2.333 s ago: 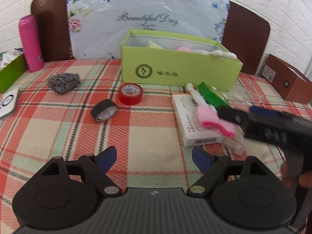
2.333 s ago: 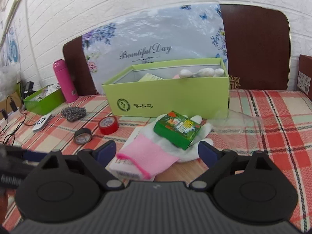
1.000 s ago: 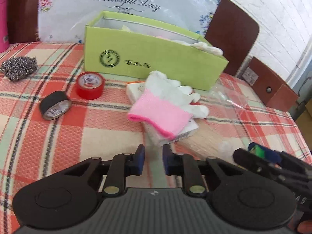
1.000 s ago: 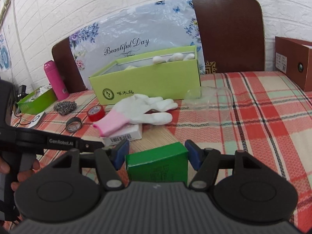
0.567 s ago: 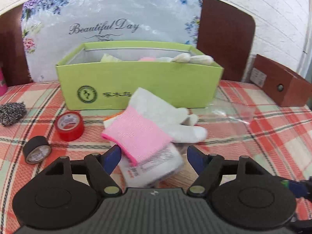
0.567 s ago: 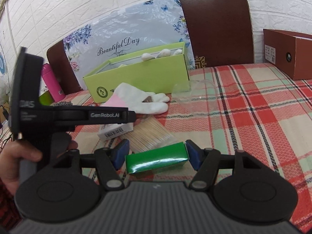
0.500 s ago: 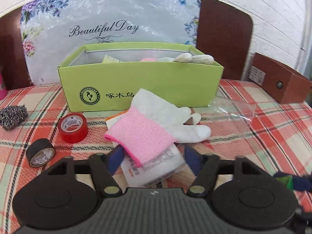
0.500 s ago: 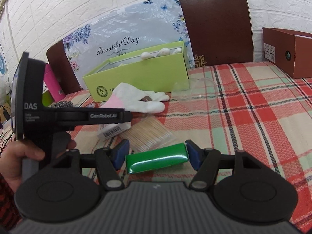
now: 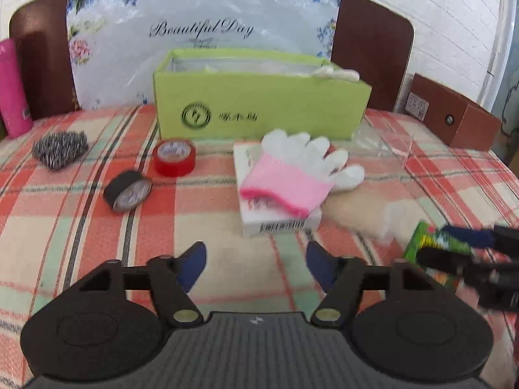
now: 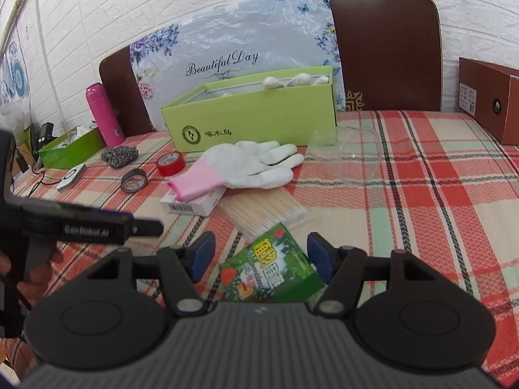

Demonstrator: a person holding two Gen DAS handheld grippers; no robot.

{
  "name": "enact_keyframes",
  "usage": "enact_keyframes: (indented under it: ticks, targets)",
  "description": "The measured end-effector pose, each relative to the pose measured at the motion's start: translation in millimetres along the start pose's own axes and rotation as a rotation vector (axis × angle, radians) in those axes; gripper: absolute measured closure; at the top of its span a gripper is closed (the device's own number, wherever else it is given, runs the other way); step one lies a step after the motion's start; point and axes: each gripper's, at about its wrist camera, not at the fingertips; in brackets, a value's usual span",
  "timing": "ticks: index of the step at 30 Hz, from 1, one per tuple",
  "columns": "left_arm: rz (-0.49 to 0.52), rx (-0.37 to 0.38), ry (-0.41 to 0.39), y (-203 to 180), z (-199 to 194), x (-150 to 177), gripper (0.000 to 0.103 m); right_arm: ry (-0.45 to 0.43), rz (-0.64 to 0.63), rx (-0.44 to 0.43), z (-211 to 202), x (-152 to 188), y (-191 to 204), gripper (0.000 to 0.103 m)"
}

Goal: Organize objects
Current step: 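Grasp the white medicine box with the left tool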

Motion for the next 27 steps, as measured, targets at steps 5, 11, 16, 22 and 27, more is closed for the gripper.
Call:
enact_keyframes:
  ticks: [5, 11, 16, 22, 27]
  targets:
    - [0.059, 0.018, -0.008, -23.2, 34.3, -9.2, 0.026, 0.016, -0.013, 0.015, -5.1, 3.9, -2.4, 0.039]
    - [-0.013, 0.02, 0.048, -5.8, 47.8, -8.0, 0.033, 0.049, -0.02, 0.022, -4.5, 11.8, -3.8, 0.033]
    - [0.036, 0.019, 0.095, 1.7, 9.5, 9.0, 0.033, 0.056, -0.029, 0.017, -1.4, 14.6, -2.2, 0.027]
    - [0.034, -0.02, 0.108, 14.7, -25.8, 28.4, 0.032, 0.067, -0.054, 0.013, 3.8, 17.7, 1.5, 0.022]
    - [0.021, -0.05, 0.096, 12.8, -2.2, 18.4, 0.025, 0.087, -0.123, 0.038, 4.7, 21.8, 9.0, 0.021]
Point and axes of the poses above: each gripper's, at about its wrist camera, not at the fingertips, and z roughly the way its jaws point, y to its left, x to its underside, and after that the axes turned 10 degrees about -y, right-handed
